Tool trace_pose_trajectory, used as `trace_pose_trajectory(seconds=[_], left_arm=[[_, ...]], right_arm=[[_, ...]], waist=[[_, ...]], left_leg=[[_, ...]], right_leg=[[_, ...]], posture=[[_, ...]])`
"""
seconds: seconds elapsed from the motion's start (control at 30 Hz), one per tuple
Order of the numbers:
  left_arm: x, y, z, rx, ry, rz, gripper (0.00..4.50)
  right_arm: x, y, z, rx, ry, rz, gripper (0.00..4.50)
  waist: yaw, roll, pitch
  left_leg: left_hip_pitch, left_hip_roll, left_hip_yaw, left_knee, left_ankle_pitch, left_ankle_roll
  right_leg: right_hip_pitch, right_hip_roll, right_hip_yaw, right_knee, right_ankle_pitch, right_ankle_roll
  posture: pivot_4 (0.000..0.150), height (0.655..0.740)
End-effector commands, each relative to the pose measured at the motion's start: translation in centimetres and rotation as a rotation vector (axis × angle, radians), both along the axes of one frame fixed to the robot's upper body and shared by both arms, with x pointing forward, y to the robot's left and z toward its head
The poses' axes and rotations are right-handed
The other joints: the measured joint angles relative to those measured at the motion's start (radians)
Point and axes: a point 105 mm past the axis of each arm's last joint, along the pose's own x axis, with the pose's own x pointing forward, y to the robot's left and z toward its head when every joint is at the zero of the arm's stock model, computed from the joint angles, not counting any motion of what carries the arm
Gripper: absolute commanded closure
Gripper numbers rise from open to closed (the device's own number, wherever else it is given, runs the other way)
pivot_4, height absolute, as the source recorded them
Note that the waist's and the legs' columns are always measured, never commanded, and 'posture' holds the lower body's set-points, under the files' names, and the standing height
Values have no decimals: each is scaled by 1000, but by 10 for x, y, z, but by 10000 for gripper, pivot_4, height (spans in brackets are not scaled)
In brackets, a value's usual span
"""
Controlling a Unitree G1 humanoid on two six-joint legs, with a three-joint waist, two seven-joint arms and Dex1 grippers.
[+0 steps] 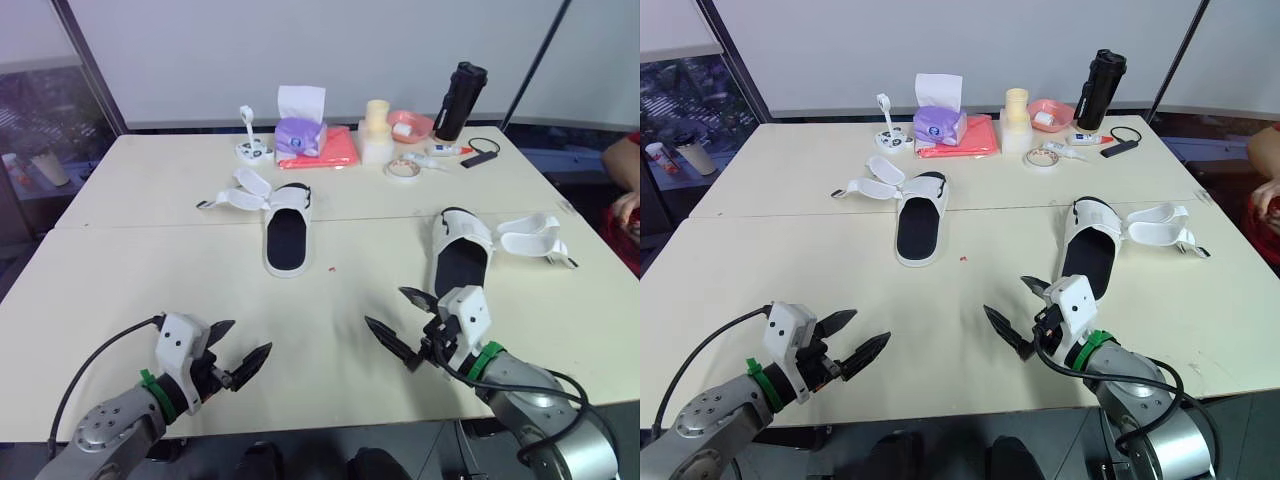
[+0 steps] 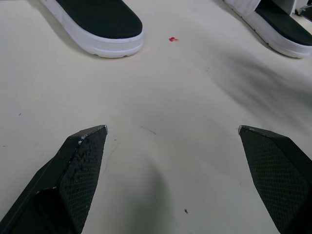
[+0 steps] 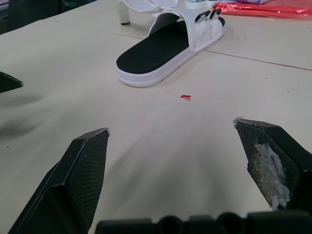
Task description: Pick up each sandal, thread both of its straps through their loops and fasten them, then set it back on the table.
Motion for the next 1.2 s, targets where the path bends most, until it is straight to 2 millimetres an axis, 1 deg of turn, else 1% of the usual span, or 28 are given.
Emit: trace_pose_trajectory(seconds=[0.03,0.17,0.6,0.7,0.83,0.9,1.0,1.1,1.13,1.2], left_arm=[[-2,-3,10,-5,-42,-13,0],[-1,-5,10,-27,-37,-18,0],[0,-4,12,-17,-47,-25,0],[2,-4,15,-12,-61,-37,0],[10,0,21,3,-74,-56,0],[18,2,26,54,-95,-99,0],[34,9,38,89,-99,-164,0],[42,6,56,66,-81,-274,0],[42,3,61,55,-68,-323,0],[37,-7,66,37,-39,-415,0]], right_arm=[[-2,2,8,1,-41,9,259],[-2,1,8,-3,-42,2,259],[0,-1,8,-4,-53,-22,259],[3,-2,7,-3,-61,-40,259],[9,-5,13,-15,-103,-77,259],[13,-14,20,-70,-159,-108,259],[26,-38,39,-172,-272,-218,259],[36,-60,62,-400,-435,-316,259],[39,-67,66,-487,-473,-352,259],[44,-77,68,-650,-520,-388,259]], waist=[[0,0,0],[0,0,0],[0,0,0],[0,0,0],[0,0,0],[1,0,0],[3,0,0],[2,0,1],[2,0,1],[1,0,1]], left_leg=[[0,0,0,0,0,0],[0,0,0,0,0,0],[0,0,0,0,0,0],[0,0,0,0,0,0],[0,0,0,0,0,0],[0,0,0,0,0,0],[0,-1,0,0,0,0],[0,-1,1,0,0,0],[-1,-1,1,0,0,0],[-2,-1,1,-2,0,0]], right_leg=[[0,0,0,0,0,0],[0,0,0,0,0,0],[0,0,0,0,0,0],[0,0,0,0,0,0],[0,0,0,0,0,0],[0,0,0,0,0,0],[-1,0,-1,0,0,0],[-1,0,0,0,0,0],[-1,0,0,0,0,0],[-3,0,0,-1,0,0]], posture=[[1500,7400],[1500,7400],[1500,7400],[1500,7400],[1500,7400],[1500,7400],[1500,7400],[1500,7400],[1500,7400],[1500,7400]])
